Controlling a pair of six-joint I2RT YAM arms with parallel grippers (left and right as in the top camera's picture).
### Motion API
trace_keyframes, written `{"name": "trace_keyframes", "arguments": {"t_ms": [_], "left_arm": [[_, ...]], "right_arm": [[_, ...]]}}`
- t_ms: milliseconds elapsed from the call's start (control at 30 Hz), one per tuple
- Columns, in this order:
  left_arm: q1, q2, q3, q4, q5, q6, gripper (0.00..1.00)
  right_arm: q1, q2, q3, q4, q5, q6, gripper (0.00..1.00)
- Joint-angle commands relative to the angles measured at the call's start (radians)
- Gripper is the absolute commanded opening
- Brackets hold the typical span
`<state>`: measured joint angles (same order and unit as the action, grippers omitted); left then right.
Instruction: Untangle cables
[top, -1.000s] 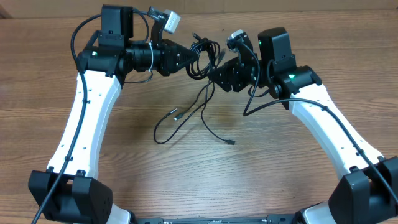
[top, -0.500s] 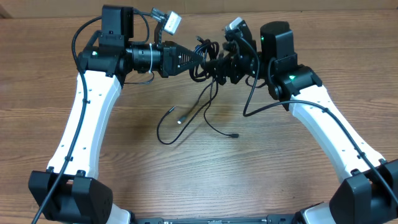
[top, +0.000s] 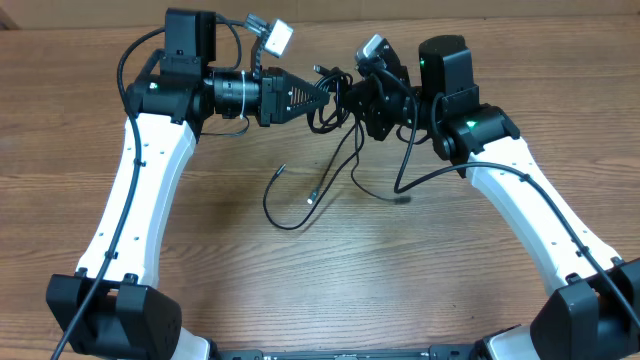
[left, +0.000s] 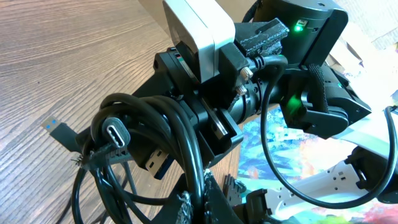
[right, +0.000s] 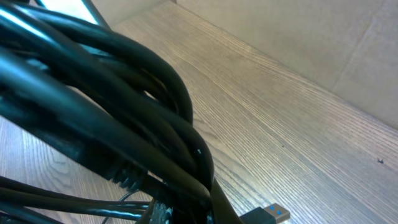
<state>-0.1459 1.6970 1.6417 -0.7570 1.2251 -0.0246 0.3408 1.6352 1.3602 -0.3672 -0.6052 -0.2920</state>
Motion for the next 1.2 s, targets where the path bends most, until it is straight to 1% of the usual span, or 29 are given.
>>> {"name": "trace_keyframes", "arguments": {"t_ms": [0,100,267,400,433,467,533,600,700,733,767,833,867,900,933,967,1000,1067,1133,1167], "left_arm": [[0.005,-0.022,0.011,0.017,-0.012,-0.005,0.04],[0.006,-0.022,0.011,0.010,-0.177,-0.025,0.04],[0.010,-0.022,0.011,0.048,-0.460,-0.164,0.04],[0.011,-0.021,0.011,0.085,-0.691,-0.328,0.04],[0.010,-0.021,0.011,0.085,-0.750,-0.373,0.04],[0.009,-0.018,0.011,0.084,-0.823,-0.443,0.04],[0.007,-0.012,0.011,0.084,-0.836,-0.488,0.05],[0.005,-0.005,0.011,0.078,-0.829,-0.523,0.06],[-0.011,0.005,0.011,0.072,-0.795,-0.538,0.11],[-0.018,0.009,0.011,0.072,-0.778,-0.537,0.15],[-0.029,0.012,0.011,0.069,-0.758,-0.537,0.23],[-0.048,0.016,0.011,0.051,-0.754,-0.536,0.43],[-0.054,0.016,0.011,0.039,-0.760,-0.529,0.62],[-0.060,0.016,0.011,0.025,-0.763,-0.509,0.75],[-0.060,0.016,0.011,0.010,-0.760,-0.490,0.82],[-0.060,0.016,0.011,-0.004,-0.761,-0.488,0.85],[-0.058,0.016,0.011,-0.016,-0.761,-0.488,0.92],[-0.049,0.016,0.011,-0.039,-0.761,-0.488,1.00],[-0.038,0.016,0.011,-0.054,-0.761,-0.488,1.00],[-0.029,0.016,0.011,-0.059,-0.758,-0.489,1.00]], "right_arm": [[0.000,-0.027,0.023,-0.042,-0.026,-0.028,0.04],[-0.014,-0.048,0.023,-0.120,-0.026,-0.016,0.04],[-0.057,-0.114,0.023,-0.248,-0.061,-0.041,0.04],[-0.089,-0.155,0.023,-0.341,-0.298,-0.068,0.04],[-0.095,-0.161,0.023,-0.373,-0.370,-0.106,0.04],[-0.101,-0.166,0.023,-0.422,-0.458,-0.172,0.04],[-0.101,-0.166,0.023,-0.454,-0.548,-0.218,0.04],[-0.101,-0.166,0.023,-0.458,-0.639,-0.219,0.04],[-0.101,-0.166,0.023,-0.441,-0.699,-0.219,0.04],[-0.101,-0.166,0.023,-0.433,-0.698,-0.218,0.04],[-0.101,-0.166,0.023,-0.420,-0.697,-0.218,0.04],[-0.101,-0.166,0.023,-0.396,-0.687,-0.204,0.04],[-0.101,-0.166,0.023,-0.384,-0.668,-0.191,0.04],[-0.101,-0.166,0.023,-0.370,-0.632,-0.161,0.04],[-0.101,-0.166,0.023,-0.347,-0.566,-0.096,0.04],[-0.101,-0.166,0.023,-0.333,-0.520,-0.051,0.04],[-0.101,-0.166,0.023,-0.321,-0.472,-0.006,0.04],[-0.101,-0.166,0.023,-0.309,-0.389,0.072,0.04],[-0.101,-0.166,0.023,-0.309,-0.305,0.123,0.04],[-0.101,-0.166,0.023,-0.317,-0.222,0.154,0.04]]}}
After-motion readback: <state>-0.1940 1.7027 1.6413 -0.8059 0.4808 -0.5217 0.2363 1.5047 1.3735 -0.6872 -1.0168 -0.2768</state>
